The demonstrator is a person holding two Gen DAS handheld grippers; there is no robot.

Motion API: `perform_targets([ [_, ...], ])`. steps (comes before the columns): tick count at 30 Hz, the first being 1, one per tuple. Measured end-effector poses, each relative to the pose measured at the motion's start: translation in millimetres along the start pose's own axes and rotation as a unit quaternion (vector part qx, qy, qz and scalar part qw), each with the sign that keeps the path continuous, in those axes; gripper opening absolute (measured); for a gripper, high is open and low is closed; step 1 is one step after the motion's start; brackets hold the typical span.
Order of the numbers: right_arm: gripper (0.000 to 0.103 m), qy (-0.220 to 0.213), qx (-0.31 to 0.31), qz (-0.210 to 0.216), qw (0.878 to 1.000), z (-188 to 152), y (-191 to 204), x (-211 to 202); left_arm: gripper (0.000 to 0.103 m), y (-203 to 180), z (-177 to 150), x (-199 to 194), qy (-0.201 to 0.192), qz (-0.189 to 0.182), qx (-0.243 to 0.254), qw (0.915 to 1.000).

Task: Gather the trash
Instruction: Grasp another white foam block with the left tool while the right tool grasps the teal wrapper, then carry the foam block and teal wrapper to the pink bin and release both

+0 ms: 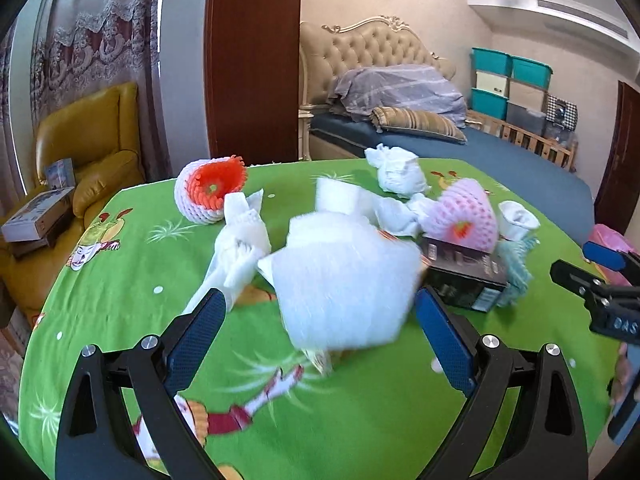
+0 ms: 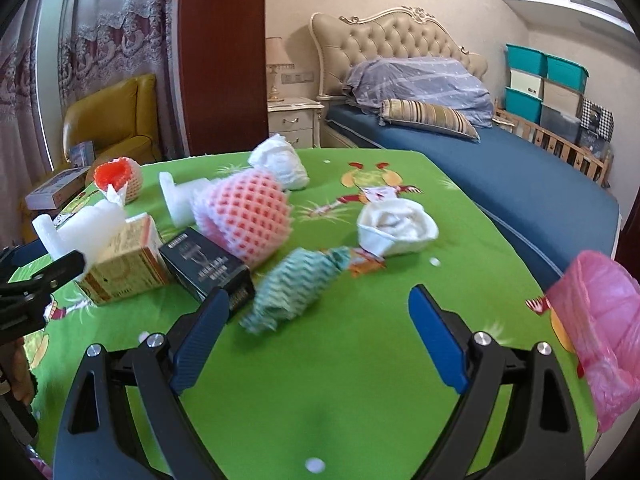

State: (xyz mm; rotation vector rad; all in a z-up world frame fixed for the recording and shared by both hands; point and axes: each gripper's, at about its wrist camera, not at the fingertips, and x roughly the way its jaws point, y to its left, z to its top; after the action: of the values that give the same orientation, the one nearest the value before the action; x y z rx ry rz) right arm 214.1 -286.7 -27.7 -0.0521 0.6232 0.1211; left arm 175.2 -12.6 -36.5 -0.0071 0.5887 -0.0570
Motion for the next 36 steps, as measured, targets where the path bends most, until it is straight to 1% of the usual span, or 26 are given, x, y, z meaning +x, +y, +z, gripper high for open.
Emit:
perform_targets([
  [1, 0.088, 0.002, 0.002, 0.002, 1.0, 0.8, 1.5, 2.7, 0.084, 1.7, 0.8, 1.0, -0.001, -0.001, 0.001, 1.0],
  [3, 0.089, 0.008, 0.009, 0.004, 1.0, 0.2, 3.4, 9.2, 0.051, 4.7, 1.9, -0.1, -0.005, -0.016, 0.004, 0.9999],
  [4, 0.089, 0.011, 0.011, 0.005, 1.0, -0.2, 3.9, 11.7, 0.049, 6.3, 1.1, -1.3, -0.006, -0.018, 0.003, 0.9998],
  [7, 0.089, 0.018, 0.017, 0.007, 1.0, -1.3, 6.7, 19.7, 0.048, 12.0, -4.6, -10.7, -0.025, -0.025, -0.002, 0.9994],
  [10, 0.088, 0.024, 0.024, 0.0, 0.999, -2.3, 7.6, 26.7, 0.048, 14.9, -12.3, -24.3, -0.046, -0.027, -0.003, 0.9986],
  [12, 0.088, 0.021, 0.039, -0.005, 0.999, -0.5, 4.3, 28.6, 0.048, 15.1, -14.7, -31.0, -0.053, -0.031, -0.007, 0.9981],
  [13, 0.086, 0.016, 0.046, -0.01, 0.999, 0.9, 2.3, 28.6, 0.048, 15.8, -14.8, -31.8, -0.055, -0.035, -0.008, 0.9979],
  [14, 0.08, 0.015, 0.051, -0.014, 0.999, 2.5, 1.0, 29.3, 0.048, 15.7, -16.4, -34.3, -0.057, -0.038, -0.01, 0.9976],
  [16, 0.077, 0.02, 0.058, -0.019, 0.998, 5.0, -0.8, 34.3, 0.048, 15.0, -19.3, -38.1, -0.059, -0.041, -0.009, 0.9974],
  [18, 0.074, 0.037, 0.058, -0.024, 0.997, 6.1, -0.2, 44.0, 0.048, 12.2, -21.1, -40.3, -0.06, -0.044, -0.007, 0.9972],
  [20, 0.068, 0.064, 0.056, -0.029, 0.996, 7.0, 1.3, 56.1, 0.048, 8.6, -22.5, -41.4, -0.061, -0.049, -0.003, 0.9969],
  [22, 0.067, 0.087, 0.054, -0.025, 0.994, 7.2, 2.1, 66.6, 0.048, 4.0, -24.1, -42.9, -0.064, -0.049, 0.005, 0.9967],
  [24, 0.06, 0.088, 0.047, -0.021, 0.995, 7.0, 5.0, 67.6, 0.048, 0.0, -24.8, -45.9, -0.069, -0.052, 0.012, 0.9962],
  [25, 0.049, 0.084, 0.044, -0.017, 0.995, 6.7, 6.6, 66.0, 0.048, -1.1, -25.6, -46.7, -0.069, -0.053, 0.014, 0.9961],
  [26, 0.034, 0.08, 0.042, -0.011, 0.996, 6.3, 7.9, 63.7, 0.048, -2.1, -26.6, -47.3, -0.069, -0.053, 0.015, 0.9961],
  [27, 0.026, 0.078, 0.04, -0.006, 0.996, 5.3, 9.3, 61.1, 0.048, -2.6, -27.2, -47.6, -0.067, -0.054, 0.015, 0.9962],
  [28, 0.016, 0.074, 0.038, -0.007, 0.997, 3.9, 10.8, 57.7, 0.048, -2.5, -27.8, -48.0, -0.066, -0.055, 0.014, 0.9962],
  [30, 0.01, 0.065, 0.034, -0.002, 0.997, 1.0, 13.3, 49.9, 0.048, -2.7, -28.4, -49.6, -0.067, -0.055, 0.014, 0.9961],
  [36, 0.008, 0.043, 0.03, 0.022, 0.998, -9.4, 12.6, 24.3, 0.048, -8.4, -31.2, -51.0, -0.067, -0.056, 0.024, 0.9959],
])
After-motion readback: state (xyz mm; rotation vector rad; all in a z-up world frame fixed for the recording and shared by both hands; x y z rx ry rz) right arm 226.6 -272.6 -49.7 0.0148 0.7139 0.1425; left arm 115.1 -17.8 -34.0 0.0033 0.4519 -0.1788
